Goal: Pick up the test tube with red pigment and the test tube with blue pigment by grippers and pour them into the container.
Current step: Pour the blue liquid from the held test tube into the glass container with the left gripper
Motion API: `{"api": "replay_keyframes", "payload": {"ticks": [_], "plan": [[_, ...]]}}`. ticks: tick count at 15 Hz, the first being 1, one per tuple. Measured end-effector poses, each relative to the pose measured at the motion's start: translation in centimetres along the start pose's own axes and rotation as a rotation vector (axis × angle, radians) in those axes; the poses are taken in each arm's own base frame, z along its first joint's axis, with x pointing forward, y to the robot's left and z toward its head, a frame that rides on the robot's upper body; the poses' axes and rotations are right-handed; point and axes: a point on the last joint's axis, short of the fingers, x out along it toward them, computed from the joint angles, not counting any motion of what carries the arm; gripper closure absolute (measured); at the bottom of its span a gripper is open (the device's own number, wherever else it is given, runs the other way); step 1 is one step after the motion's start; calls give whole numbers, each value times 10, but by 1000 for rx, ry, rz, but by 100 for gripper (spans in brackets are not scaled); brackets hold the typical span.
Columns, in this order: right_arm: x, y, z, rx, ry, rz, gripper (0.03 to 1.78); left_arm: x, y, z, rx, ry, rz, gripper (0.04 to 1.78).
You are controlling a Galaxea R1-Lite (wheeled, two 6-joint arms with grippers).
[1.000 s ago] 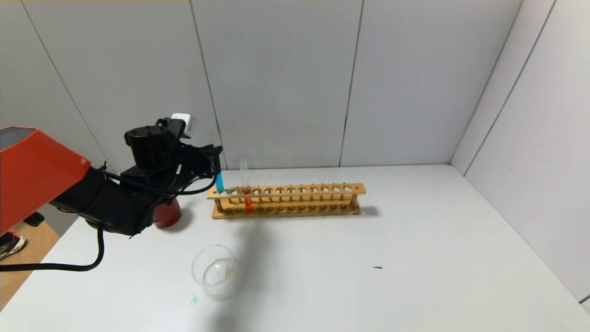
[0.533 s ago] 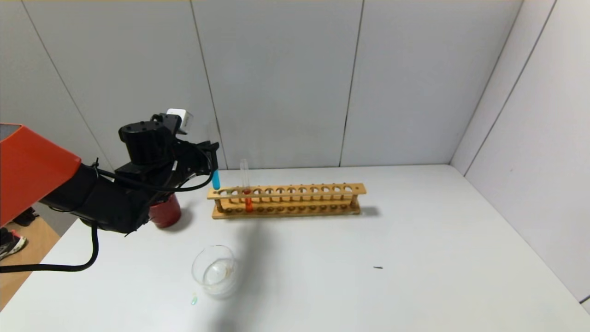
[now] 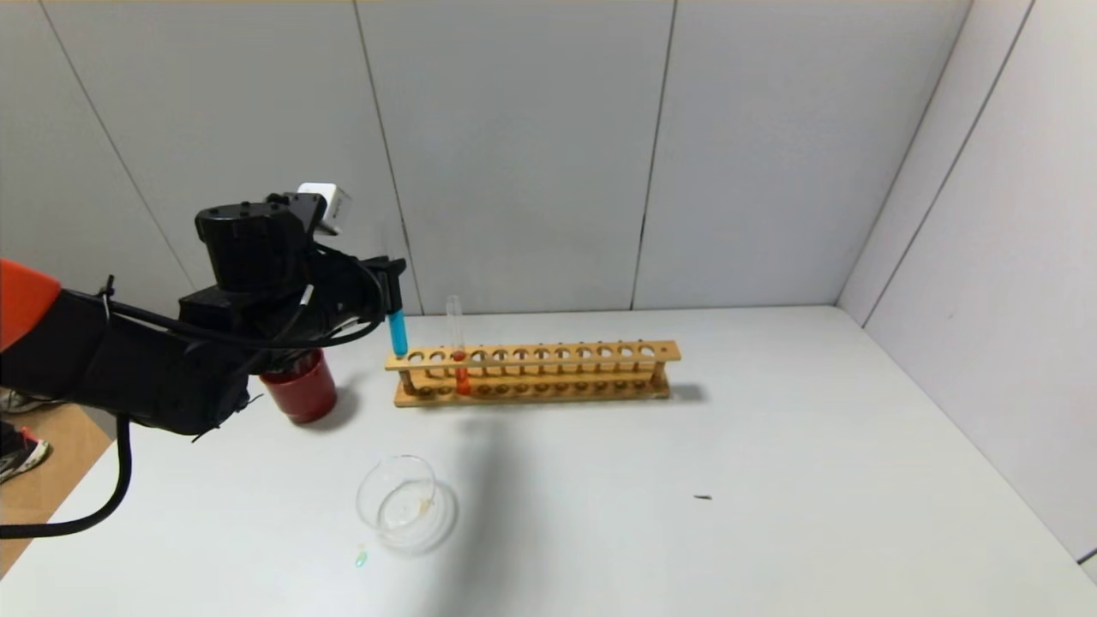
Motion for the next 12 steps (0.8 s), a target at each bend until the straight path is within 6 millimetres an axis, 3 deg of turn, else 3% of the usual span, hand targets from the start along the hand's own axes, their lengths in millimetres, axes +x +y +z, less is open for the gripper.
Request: {"api": "replay_keyframes", "payload": {"ticks": [3,8,12], "plan": [[0,0,0,0,0,0,10,-19,-4,0,0,47,-5,152],[0,0,0,0,0,0,10,-52,3,-18,11,153,21,152],[0,0,0,0,0,0,10,-83,4,-11,69,268,20,152]]}}
